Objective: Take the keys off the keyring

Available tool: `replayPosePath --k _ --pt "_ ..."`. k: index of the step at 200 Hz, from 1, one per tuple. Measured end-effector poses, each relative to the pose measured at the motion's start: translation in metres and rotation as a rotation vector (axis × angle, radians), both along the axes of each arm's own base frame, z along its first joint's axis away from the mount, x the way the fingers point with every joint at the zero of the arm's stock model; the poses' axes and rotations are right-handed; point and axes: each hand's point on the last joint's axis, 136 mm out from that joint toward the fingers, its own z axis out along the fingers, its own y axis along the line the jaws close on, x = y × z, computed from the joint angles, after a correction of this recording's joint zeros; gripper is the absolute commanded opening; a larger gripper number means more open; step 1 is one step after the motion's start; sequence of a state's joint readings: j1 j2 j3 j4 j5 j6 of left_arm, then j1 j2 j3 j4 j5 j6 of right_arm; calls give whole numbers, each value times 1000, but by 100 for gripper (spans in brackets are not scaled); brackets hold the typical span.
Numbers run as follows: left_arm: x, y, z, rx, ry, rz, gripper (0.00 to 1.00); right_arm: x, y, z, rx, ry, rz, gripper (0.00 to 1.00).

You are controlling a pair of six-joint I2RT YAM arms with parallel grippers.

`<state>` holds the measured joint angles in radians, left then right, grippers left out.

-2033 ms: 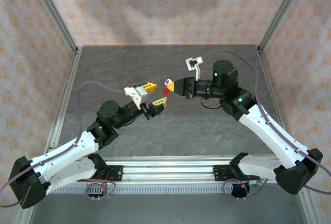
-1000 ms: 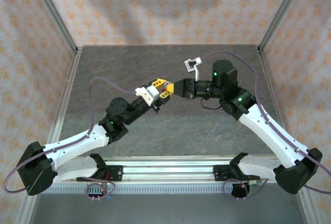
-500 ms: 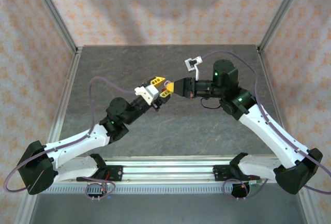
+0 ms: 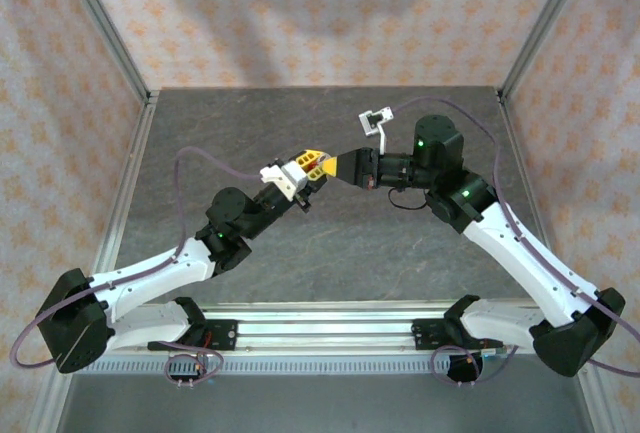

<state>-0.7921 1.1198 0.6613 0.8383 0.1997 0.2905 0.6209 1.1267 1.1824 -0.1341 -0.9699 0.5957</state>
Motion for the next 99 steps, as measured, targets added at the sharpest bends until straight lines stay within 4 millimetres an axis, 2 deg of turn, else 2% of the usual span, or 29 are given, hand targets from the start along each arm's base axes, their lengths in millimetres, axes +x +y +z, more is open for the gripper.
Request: replayPosePath --k 99 --pt "-1 1 8 -15 -13 2 16 1 -4 8 24 -7 -12 0"
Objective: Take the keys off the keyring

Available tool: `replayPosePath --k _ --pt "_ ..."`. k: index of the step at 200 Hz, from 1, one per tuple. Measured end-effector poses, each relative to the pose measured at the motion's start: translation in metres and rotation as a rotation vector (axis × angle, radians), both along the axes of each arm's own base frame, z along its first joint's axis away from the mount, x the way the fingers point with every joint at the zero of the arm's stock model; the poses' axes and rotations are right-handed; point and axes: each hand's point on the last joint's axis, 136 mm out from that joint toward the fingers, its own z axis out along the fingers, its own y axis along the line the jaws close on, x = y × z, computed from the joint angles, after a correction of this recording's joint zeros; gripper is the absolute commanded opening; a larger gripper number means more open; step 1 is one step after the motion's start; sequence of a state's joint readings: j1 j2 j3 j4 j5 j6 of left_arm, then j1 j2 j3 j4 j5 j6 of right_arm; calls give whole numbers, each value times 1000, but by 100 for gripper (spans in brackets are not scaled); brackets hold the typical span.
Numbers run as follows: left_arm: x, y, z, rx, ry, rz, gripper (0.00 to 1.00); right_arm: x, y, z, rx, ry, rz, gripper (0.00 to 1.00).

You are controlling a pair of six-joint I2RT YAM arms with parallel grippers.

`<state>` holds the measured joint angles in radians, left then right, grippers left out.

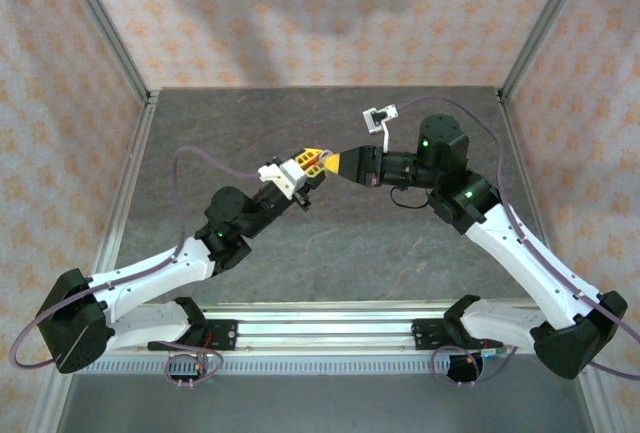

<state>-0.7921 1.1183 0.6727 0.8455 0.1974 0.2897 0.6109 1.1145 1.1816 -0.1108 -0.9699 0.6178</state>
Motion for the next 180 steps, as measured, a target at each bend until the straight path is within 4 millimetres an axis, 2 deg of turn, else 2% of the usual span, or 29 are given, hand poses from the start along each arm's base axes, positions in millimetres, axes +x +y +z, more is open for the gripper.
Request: replayPosePath --k 77,94,117,130,180 --pt "-3 2 10 -16 -15 -7 17 3 -1 0 10 4 -7 0" --pt "-4 1 12 -20 -17 -10 8 3 -1 0 13 4 -6 0" --pt "-5 0 13 -16 -20 -17 5 3 -1 0 14 3 -7 0" --pt "-5 0 12 -14 -20 -22 0 4 -2 0 15 1 -9 0" --pt "-5 -1 10 -5 -11 -27 0 6 -6 0 13 -10 -26 0"
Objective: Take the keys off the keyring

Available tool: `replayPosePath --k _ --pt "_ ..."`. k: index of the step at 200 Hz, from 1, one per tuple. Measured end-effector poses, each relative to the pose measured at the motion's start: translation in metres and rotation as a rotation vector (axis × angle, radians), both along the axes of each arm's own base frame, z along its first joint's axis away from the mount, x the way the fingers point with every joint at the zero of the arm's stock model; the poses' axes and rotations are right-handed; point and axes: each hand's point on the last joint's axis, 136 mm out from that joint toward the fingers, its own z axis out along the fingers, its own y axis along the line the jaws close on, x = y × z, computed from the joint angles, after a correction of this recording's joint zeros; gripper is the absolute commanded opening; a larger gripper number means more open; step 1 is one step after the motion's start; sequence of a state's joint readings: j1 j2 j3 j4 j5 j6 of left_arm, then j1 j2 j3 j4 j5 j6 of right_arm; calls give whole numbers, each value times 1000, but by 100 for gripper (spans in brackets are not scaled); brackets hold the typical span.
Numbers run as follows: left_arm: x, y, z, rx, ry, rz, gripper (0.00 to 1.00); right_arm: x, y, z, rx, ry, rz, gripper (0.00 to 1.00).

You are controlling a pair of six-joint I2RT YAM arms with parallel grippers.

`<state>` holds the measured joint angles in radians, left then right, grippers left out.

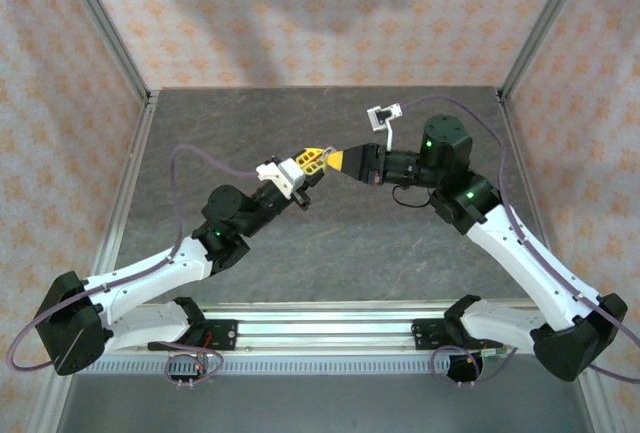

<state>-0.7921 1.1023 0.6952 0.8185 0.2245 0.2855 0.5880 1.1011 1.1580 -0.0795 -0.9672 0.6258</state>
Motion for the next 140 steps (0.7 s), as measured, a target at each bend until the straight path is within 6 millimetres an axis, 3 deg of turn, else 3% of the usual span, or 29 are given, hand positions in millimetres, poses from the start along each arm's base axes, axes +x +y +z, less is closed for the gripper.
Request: replayPosePath --k 140 --pt "-20 -21 -21 59 153 -149 0 -19 -30 -22 -133 -418 -105 0"
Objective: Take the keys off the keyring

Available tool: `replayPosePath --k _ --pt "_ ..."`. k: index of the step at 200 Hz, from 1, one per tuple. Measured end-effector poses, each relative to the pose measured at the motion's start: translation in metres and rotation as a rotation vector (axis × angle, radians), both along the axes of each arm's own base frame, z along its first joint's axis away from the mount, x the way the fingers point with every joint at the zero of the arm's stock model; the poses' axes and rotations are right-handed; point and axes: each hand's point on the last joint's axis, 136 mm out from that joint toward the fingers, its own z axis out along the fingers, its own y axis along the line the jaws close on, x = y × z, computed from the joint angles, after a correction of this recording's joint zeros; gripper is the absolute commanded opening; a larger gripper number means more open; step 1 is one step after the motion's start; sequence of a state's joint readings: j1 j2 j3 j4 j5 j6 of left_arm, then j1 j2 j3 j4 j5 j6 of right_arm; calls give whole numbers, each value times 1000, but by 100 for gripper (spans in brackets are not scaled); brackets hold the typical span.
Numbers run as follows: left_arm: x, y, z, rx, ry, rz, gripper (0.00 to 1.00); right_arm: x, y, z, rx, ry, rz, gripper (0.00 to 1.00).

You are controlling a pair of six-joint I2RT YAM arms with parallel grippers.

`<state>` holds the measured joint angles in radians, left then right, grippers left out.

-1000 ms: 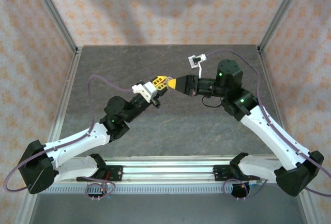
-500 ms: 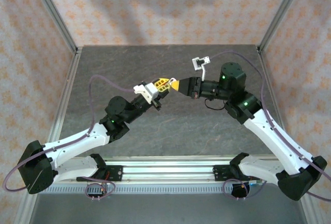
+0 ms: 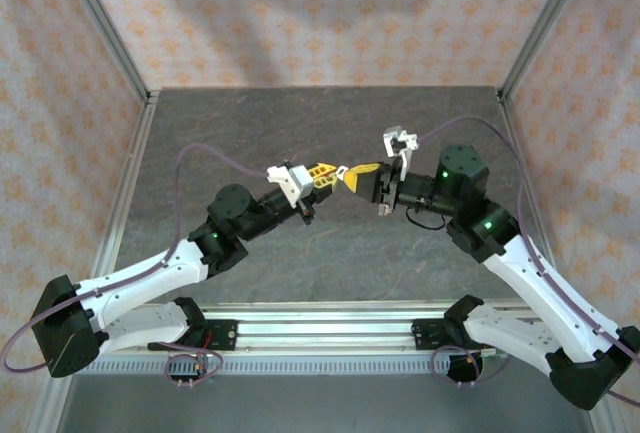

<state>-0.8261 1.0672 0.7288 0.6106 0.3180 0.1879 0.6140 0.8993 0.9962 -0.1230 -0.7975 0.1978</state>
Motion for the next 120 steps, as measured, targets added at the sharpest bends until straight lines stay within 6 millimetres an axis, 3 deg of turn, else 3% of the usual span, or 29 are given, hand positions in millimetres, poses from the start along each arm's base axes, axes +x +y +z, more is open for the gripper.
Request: replayPosePath --k 120 --pt "-10 -6 -1 30 56 -66 0 -16 -6 1 -126 -347 14 0"
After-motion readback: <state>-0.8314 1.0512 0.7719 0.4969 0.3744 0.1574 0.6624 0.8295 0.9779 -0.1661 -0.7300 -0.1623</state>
